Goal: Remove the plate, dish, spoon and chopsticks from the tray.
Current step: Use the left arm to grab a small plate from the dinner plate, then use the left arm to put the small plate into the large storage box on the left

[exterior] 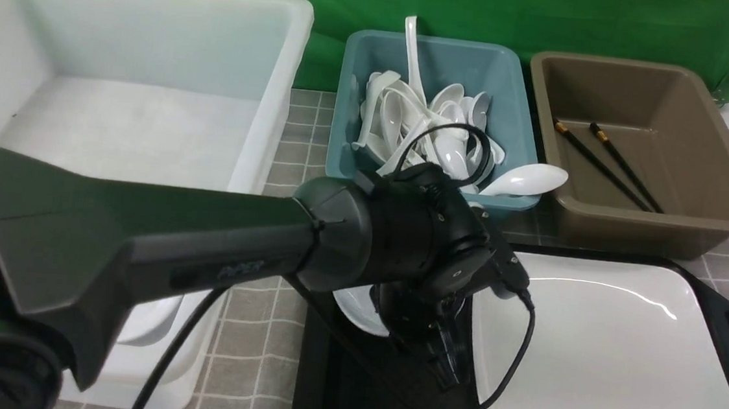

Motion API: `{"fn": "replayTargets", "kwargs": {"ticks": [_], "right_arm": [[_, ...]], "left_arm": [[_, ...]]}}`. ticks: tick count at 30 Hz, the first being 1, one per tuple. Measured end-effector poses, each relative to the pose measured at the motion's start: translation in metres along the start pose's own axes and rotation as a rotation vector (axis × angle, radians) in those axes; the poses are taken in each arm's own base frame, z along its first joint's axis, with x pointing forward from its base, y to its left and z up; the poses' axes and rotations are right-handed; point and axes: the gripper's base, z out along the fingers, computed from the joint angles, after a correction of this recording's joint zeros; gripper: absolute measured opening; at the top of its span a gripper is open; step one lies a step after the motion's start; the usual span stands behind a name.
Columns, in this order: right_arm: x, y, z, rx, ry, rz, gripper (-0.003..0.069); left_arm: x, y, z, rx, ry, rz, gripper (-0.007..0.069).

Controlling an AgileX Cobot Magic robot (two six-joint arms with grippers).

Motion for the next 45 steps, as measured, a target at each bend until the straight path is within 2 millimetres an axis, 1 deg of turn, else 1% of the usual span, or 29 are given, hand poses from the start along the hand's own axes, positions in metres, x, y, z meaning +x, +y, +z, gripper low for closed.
{"fn": "replayTargets", "kwargs": {"ticks": [2, 5, 6, 9, 11, 12, 13, 14, 15, 16, 18, 19, 20, 22, 24, 26, 27, 28, 29, 30, 31, 32, 34, 35, 36, 38, 39, 41, 45], "right_arm": [[0.0, 0.0, 0.0, -0.003, -0.001, 0.001, 0.0025], [-0.001, 0.002, 0.0, -0.02, -0.006, 0.004, 0.0026], [-0.001, 0.003, 0.0, -0.032, -0.01, 0.006, 0.0027], [-0.002, 0.006, 0.0, -0.069, -0.024, 0.004, 0.0028], [-0.005, 0.009, -0.002, -0.101, -0.043, 0.012, 0.0028], [-0.006, 0.01, -0.004, -0.107, -0.051, 0.014, 0.0028], [-0.009, 0.011, -0.007, -0.12, -0.076, 0.014, 0.0028], [-0.011, 0.012, -0.009, -0.125, -0.091, 0.011, 0.0028], [-0.015, 0.014, -0.014, -0.136, -0.125, 0.007, 0.0028], [-0.019, 0.015, -0.019, -0.144, -0.159, 0.004, 0.0028], [-0.028, 0.017, -0.026, -0.168, -0.208, -0.004, 0.0028], [-0.031, 0.018, -0.029, -0.183, -0.226, -0.011, 0.0028], [-0.038, 0.021, -0.03, -0.211, -0.239, -0.031, 0.0028], [-0.049, 0.027, -0.031, -0.257, -0.251, -0.059, 0.0028], [-0.063, 0.037, -0.024, -0.308, -0.234, -0.097, 0.0027], [-0.076, 0.049, -0.013, -0.352, -0.208, -0.142, 0.0027], [-0.082, 0.056, -0.005, -0.372, -0.188, -0.162, 0.0027], [-0.091, 0.07, 0.002, -0.396, -0.171, -0.205, 0.0027], [-0.096, 0.078, 0.007, -0.406, -0.158, -0.228, 0.0027], [-0.103, 0.09, 0.015, -0.413, -0.138, -0.256, 0.0027], [-0.107, 0.094, 0.019, -0.41, -0.131, -0.264, 0.0027], [-0.111, 0.103, 0.025, -0.415, -0.119, -0.286, 0.0027], [-0.123, 0.122, 0.037, -0.422, -0.105, -0.322, 0.0027], [-0.129, 0.132, 0.048, -0.431, -0.092, -0.334, 0.0027], [-0.133, 0.138, 0.05, -0.438, -0.096, -0.345, 0.0027], [-0.143, 0.153, 0.066, -0.45, -0.081, -0.363, 0.0028], [-0.144, 0.153, 0.064, -0.451, -0.086, -0.366, 0.0028], [-0.154, 0.164, 0.08, -0.458, -0.078, -0.375, 0.0028], [-0.162, 0.171, 0.088, -0.46, -0.084, -0.381, 0.0028]], "left_arm": [[0.0, 0.002, -0.007, -0.004, 0.004, -0.014, 0.0097], [0.003, 0.003, -0.017, 0.006, 0.019, -0.05, 0.0097], [0.004, 0.003, -0.023, 0.014, 0.018, -0.068, 0.0092], [0.007, 0.006, -0.053, 0.036, -0.024, -0.128, 0.0046], [0.011, 0.012, -0.085, 0.06, -0.079, -0.191, 0.003], [0.012, 0.015, -0.098, 0.06, -0.103, -0.204, 0.0027], [0.013, 0.021, -0.117, 0.058, -0.141, -0.228, 0.0026], [0.015, 0.025, -0.129, 0.054, -0.168, -0.242, 0.0025], [0.018, 0.035, -0.154, 0.045, -0.228, -0.274, 0.0024], [0.023, 0.045, -0.174, 0.037, -0.283, -0.308, 0.0024], [0.035, 0.065, -0.208, 0.013, -0.376, -0.376, 0.0024], [0.042, 0.074, -0.218, 0.002, -0.401, -0.408, 0.0024], [0.057, 0.088, -0.239, -0.021, -0.454, -0.463, 0.0024], [0.081, 0.11, -0.255, -0.068, -0.472, -0.543, 0.0024], [0.109, 0.127, -0.266, -0.115, -0.453, -0.633, 0.0024], [0.14, 0.144, -0.262, -0.162, -0.393, -0.733, 0.0024], [0.151, 0.148, -0.258, -0.175, -0.367, -0.764, 0.0024], [0.165, 0.151, -0.243, -0.178, -0.311, -0.804, 0.0024], [0.173, 0.153, -0.233, -0.18, -0.284, -0.826, 0.0024], [0.183, 0.154, -0.216, -0.173, -0.241, -0.857, 0.0024], [0.187, 0.154, -0.207, -0.171, -0.235, -0.869, 0.0024], [0.193, 0.154, -0.196, -0.167, -0.226, -0.887, 0.0024], [0.2, 0.151, -0.168, -0.151, -0.219, -0.905, 0.0024], [0.202, 0.148, -0.154, -0.145, -0.222, -0.905, 0.0024], [0.203, 0.146, -0.146, -0.141, -0.224, -0.908, 0.0024], [0.205, 0.143, -0.128, -0.133, -0.228, -0.903, 0.0024], [0.205, 0.143, -0.127, -0.132, -0.227, -0.901, 0.0024], [0.204, 0.143, -0.11, -0.115, -0.209, -0.886, 0.0024], [0.203, 0.144, -0.092, -0.084, -0.164, -0.893, 0.0039]]}}
